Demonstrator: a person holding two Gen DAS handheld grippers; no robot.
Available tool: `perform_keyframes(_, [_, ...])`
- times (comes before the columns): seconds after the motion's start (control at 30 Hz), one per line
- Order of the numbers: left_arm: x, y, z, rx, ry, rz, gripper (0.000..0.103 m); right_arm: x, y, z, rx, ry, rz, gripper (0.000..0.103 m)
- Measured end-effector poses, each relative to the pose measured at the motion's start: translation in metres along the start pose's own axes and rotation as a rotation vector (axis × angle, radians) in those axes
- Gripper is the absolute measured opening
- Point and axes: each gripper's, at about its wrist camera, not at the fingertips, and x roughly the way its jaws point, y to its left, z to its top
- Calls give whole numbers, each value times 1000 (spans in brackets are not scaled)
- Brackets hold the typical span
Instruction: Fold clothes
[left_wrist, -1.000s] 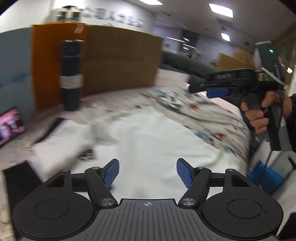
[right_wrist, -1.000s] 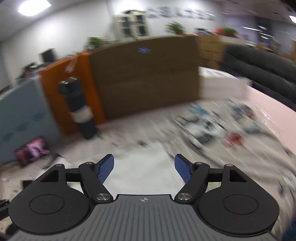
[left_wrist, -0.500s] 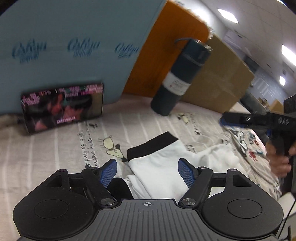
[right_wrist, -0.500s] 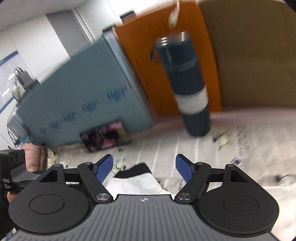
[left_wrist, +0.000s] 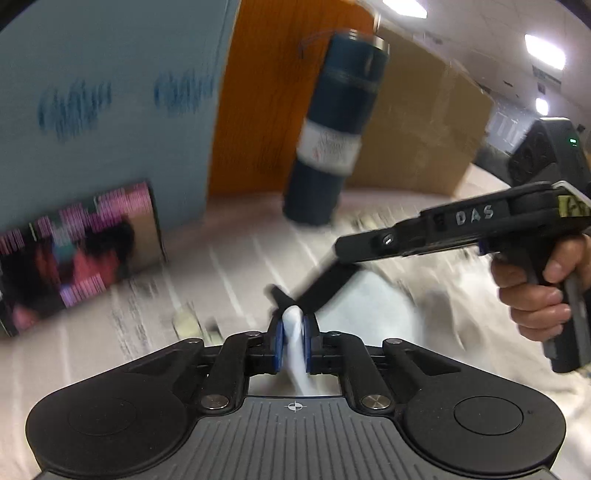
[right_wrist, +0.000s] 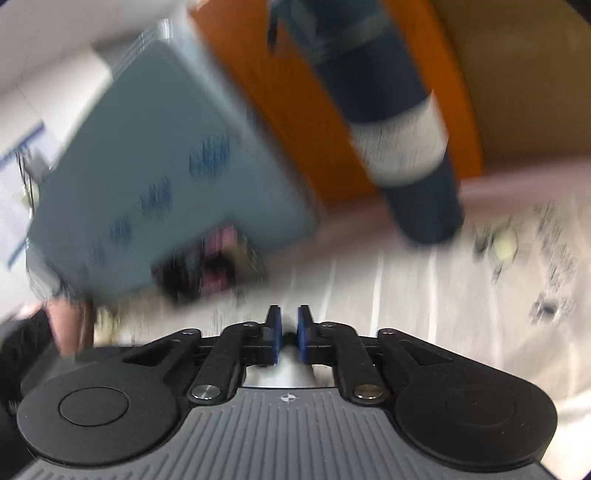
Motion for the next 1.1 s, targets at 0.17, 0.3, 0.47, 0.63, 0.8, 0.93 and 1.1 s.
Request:
perform_keyframes(0.17, [9, -17, 23, 122, -135, 105, 7, -9, 6, 3, -62, -118, -123, 7])
perform_keyframes(0.3, [25, -18, 28, 149, -162, 151, 6, -18, -12, 3, 31, -101, -110, 44])
perform_keyframes(0.47, [45, -18, 26, 186, -135, 195, 6, 1, -26, 0, 51, 70, -114, 50])
perform_keyframes(0.63, [54, -13, 16, 189, -92, 218, 6, 23, -38, -12, 105, 134, -127, 42])
perform_keyframes(0.8, [52, -17, 13, 221, -134, 244, 6, 27, -40, -16, 110, 126, -52, 18])
perform_keyframes(0.93, [55, -28, 17, 269, -201, 284, 6, 5, -26, -14, 25, -89, -115, 10])
perform_keyframes(1.1, [92, -33, 17, 335, -97, 294, 11, 20, -19, -23, -129, -87, -281, 9])
